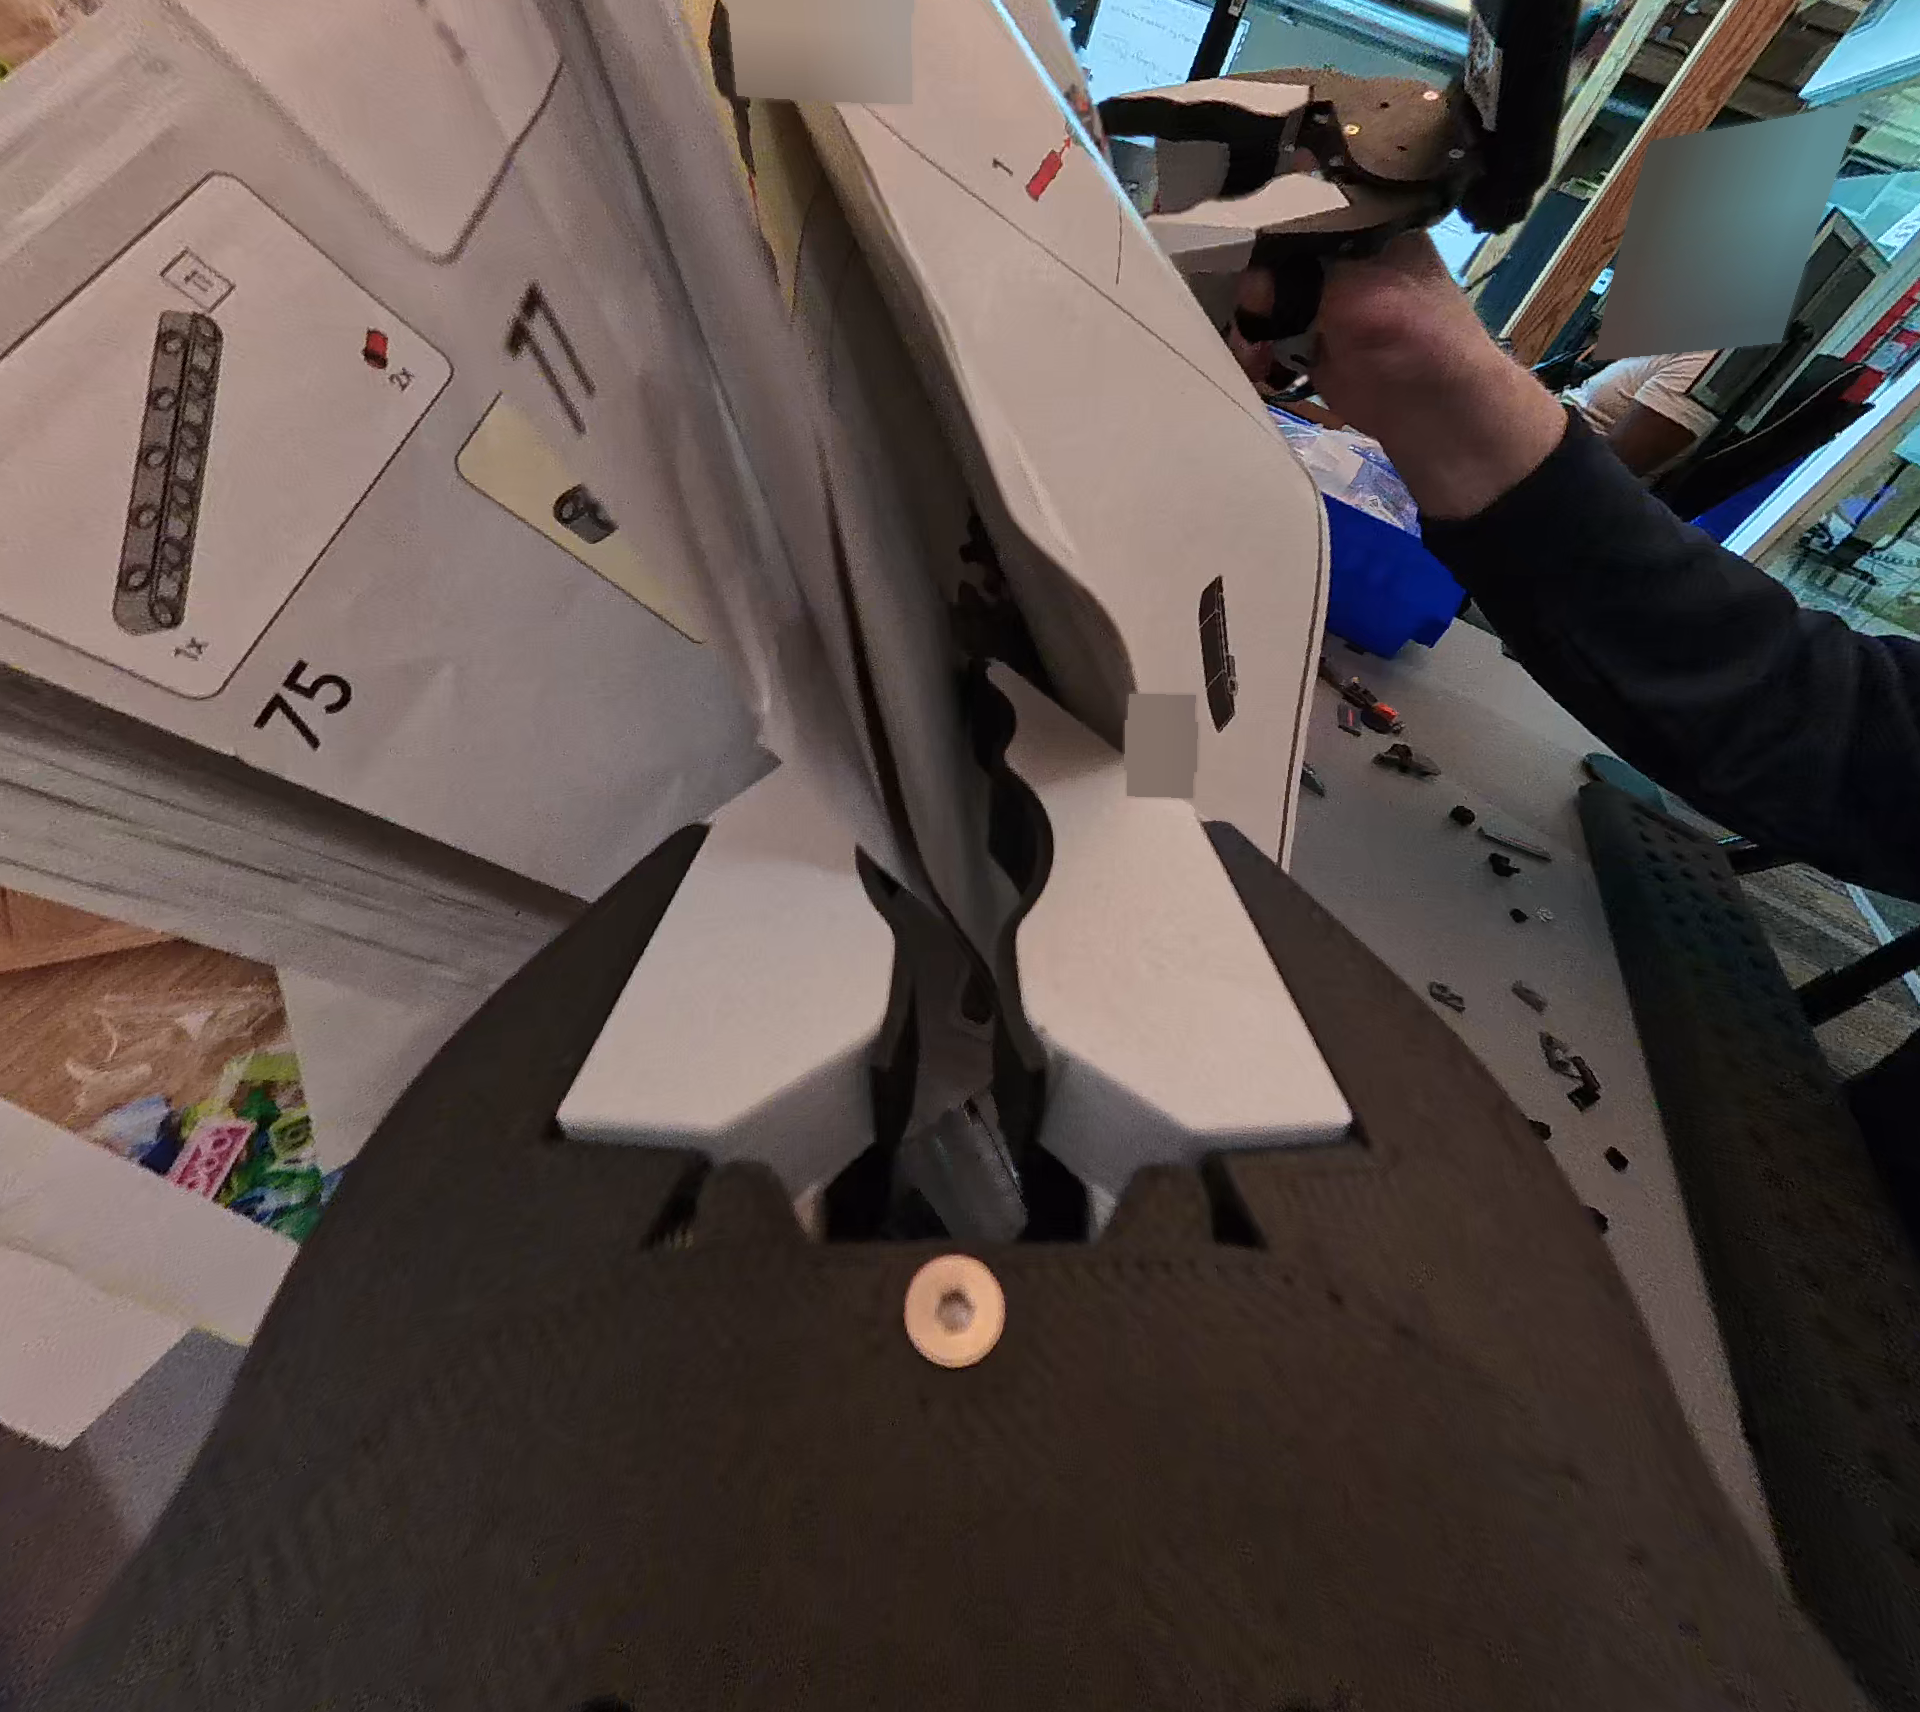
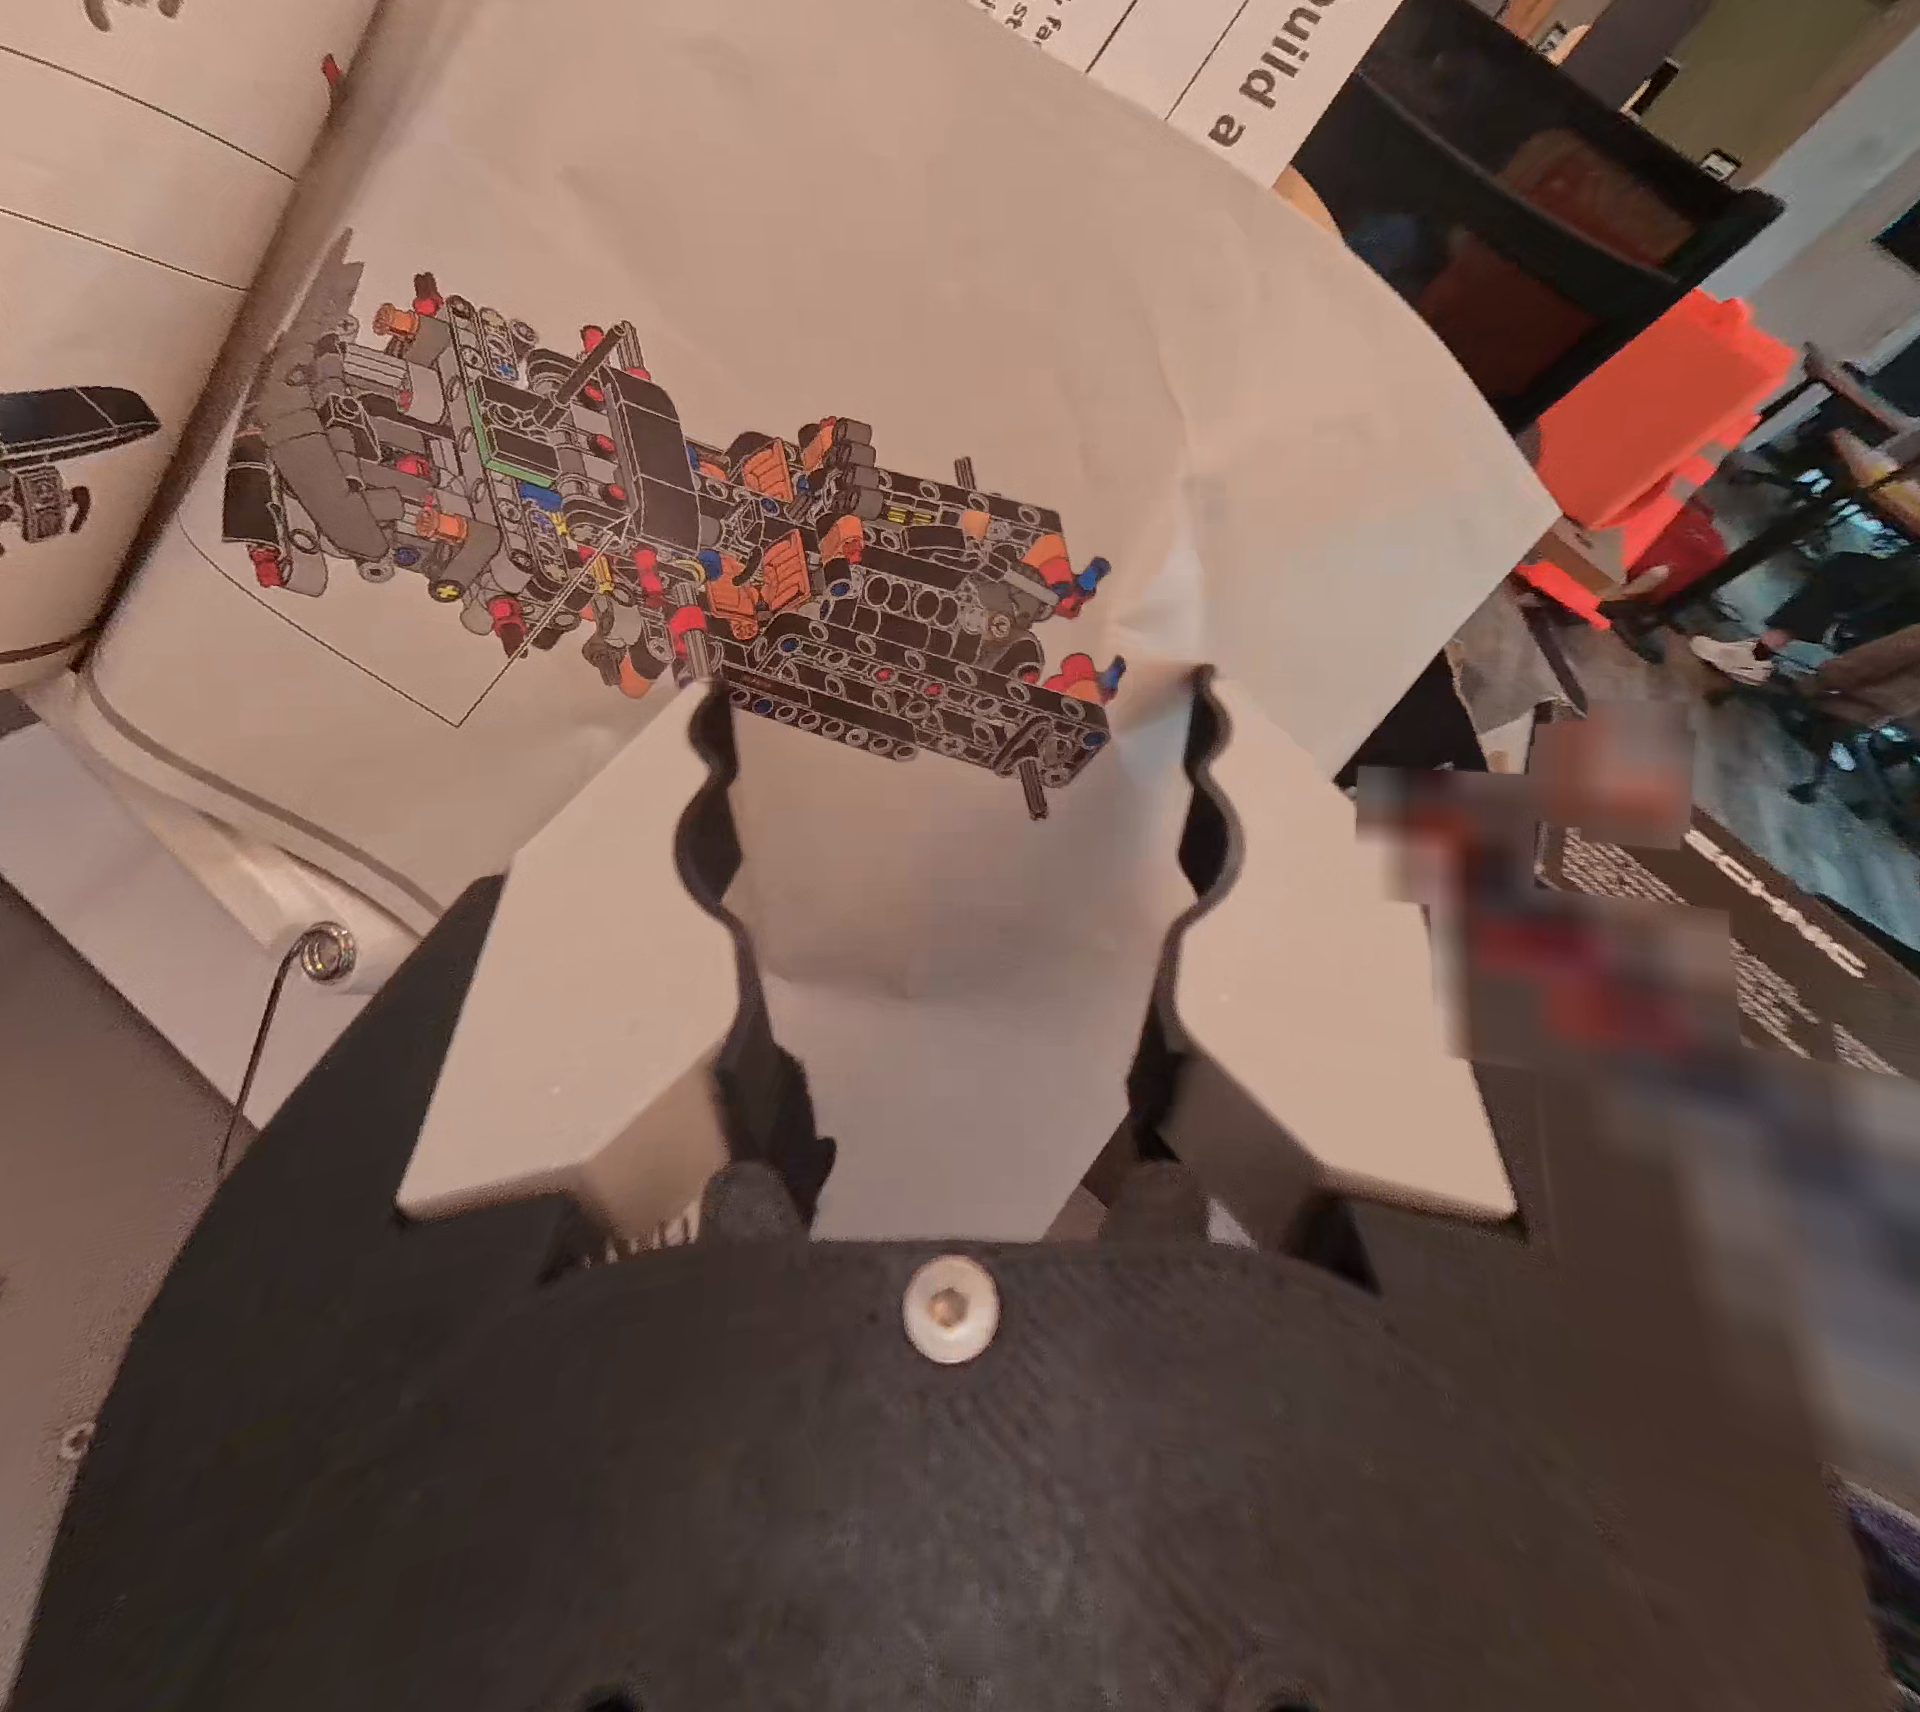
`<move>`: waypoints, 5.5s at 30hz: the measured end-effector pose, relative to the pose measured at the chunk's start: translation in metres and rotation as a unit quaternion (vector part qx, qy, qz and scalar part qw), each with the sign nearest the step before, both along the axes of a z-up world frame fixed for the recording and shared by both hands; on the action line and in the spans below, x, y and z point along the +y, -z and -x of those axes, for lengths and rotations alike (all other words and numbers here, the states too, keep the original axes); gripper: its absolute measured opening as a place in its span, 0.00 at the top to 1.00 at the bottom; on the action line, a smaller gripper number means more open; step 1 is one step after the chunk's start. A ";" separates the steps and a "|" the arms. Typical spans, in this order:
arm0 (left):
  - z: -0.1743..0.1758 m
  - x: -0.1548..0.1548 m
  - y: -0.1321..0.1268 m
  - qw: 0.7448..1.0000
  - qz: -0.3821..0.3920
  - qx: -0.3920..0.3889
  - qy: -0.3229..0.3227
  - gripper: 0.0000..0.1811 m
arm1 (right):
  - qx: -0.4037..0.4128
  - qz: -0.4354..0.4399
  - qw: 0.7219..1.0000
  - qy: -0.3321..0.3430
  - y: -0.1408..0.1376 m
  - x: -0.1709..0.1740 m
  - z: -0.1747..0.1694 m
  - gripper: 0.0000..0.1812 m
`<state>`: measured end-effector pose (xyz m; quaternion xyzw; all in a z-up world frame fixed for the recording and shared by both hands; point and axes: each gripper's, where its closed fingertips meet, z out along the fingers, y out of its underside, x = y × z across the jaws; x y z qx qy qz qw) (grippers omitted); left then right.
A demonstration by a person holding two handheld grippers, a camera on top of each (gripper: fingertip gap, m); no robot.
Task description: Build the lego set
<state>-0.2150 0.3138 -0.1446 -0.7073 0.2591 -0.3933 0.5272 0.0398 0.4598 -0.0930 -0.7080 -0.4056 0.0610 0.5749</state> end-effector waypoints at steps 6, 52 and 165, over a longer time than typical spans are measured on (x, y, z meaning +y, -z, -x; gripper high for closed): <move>0.001 0.001 0.002 1.000 0.004 -0.002 0.001 1.00 | -0.032 0.010 0.998 -0.051 0.002 -0.019 0.012 1.00; -0.003 -0.019 -0.026 0.984 -0.013 -0.151 0.097 0.95 | -0.046 0.130 0.869 -0.475 0.054 -0.258 0.203 0.62; 0.029 0.041 -0.016 0.999 0.001 -0.032 -0.012 1.00 | -0.023 0.027 0.993 -0.111 -0.025 0.001 0.001 1.00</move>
